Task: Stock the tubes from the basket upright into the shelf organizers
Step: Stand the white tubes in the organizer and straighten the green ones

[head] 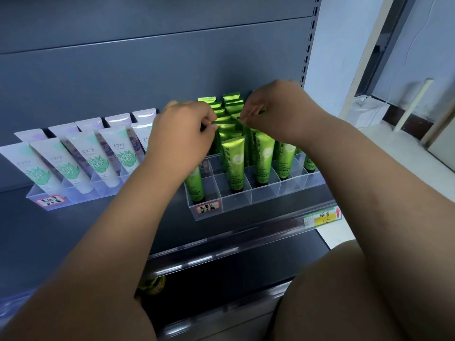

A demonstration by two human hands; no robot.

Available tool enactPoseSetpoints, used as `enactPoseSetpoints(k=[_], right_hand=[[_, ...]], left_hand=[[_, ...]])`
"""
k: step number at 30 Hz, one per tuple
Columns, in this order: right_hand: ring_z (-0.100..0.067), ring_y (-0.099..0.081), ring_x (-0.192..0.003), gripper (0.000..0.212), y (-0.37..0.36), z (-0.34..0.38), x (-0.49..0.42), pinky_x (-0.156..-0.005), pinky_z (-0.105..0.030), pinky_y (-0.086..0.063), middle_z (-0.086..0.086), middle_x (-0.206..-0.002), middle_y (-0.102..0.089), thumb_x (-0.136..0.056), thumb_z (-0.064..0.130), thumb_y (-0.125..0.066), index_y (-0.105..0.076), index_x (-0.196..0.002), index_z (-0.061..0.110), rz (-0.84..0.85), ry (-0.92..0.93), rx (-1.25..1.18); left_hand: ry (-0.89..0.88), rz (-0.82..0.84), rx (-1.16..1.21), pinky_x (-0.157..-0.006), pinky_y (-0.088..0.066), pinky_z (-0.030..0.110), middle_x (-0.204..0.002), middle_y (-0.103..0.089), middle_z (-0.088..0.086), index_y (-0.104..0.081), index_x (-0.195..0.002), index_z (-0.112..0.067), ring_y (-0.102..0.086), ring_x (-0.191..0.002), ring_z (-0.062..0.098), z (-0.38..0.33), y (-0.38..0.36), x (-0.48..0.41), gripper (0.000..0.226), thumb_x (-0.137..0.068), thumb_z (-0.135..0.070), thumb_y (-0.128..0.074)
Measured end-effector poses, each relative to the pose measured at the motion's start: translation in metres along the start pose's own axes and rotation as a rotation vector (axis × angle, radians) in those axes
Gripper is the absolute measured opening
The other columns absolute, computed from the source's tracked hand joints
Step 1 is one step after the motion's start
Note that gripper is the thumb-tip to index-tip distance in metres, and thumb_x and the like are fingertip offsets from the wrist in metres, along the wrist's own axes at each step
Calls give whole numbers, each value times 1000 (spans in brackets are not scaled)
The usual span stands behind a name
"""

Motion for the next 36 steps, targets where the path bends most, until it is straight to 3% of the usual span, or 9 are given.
enactPoseSetpoints(k=[12, 21, 27, 36], right_hand=[[-19, -67, -91, 16, -16, 2, -17, -84, -35, -54, 1, -91, -75, -87, 33, -72, -81, -90, 20, 51, -9, 36], [-16, -67, -90, 12, -26, 0, -15, -86, -35, -54, 5, -90, -76, -85, 32, -76, -82, -91, 23, 104, -22, 23], [-21, -66, -95, 18, -30, 0, -20, -86, -35, -54, 0, -96, -75, -90, 28, -68, -82, -96, 20, 108, -14, 117], [-21, -65, -94, 14, -32, -5, -25, -86, -36, -53, 0, -95, -74, -88, 32, -72, -81, -94, 23, 108, 20, 113]], left_hand=[[0, 150, -27, -87, -54, 45, -92, -73, -11, -77, -95, -30, -63, -100, 25, 6, -19, -8, 12, -87, -25, -70], [75, 230, 43, -87, -56, 42, -83, -73, -12, -72, -78, -30, -69, -89, 19, 10, -22, -12, 10, -82, -22, -66], [153, 246, 91, -84, -57, 37, -77, -71, -13, -68, -72, -33, -67, -83, 14, 11, -26, -12, 22, -87, -16, -69], [210, 284, 144, -78, -55, 27, -77, -71, -11, -75, -81, -27, -65, -76, 10, 9, -27, -13, 14, -89, -17, -71]])
Point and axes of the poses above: each hand's wrist, its own x-axis away from the middle knuckle, its own y-axis out of the back of the hand, z = x × y, the point moved 8 cm from there along -x, towards the middle knuckle
